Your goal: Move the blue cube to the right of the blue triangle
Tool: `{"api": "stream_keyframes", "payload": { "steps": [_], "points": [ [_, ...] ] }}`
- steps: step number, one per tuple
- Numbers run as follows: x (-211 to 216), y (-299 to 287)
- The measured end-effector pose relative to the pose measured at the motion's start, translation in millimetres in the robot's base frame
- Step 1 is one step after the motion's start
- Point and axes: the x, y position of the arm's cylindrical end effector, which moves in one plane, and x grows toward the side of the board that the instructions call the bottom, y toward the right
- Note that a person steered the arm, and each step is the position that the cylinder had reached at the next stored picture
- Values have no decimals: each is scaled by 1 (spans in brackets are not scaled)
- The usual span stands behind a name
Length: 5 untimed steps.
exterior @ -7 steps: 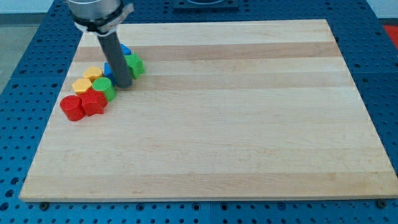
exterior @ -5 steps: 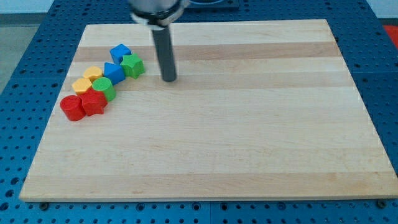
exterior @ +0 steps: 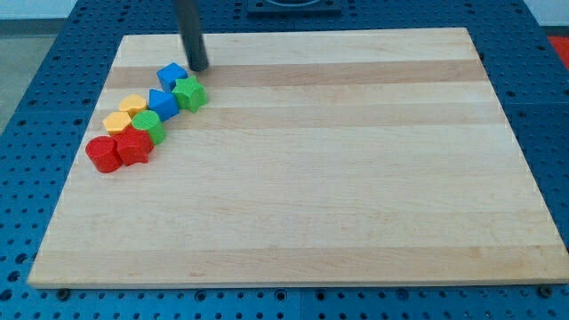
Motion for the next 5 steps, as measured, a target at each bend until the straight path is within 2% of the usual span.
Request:
{"api": "stream_keyframes", "payload": {
  "steps": [1, 2, 3, 5],
  "points": [
    [-5, -52],
    [10, -89],
    [32, -89],
    [32, -44]
  ]
}}
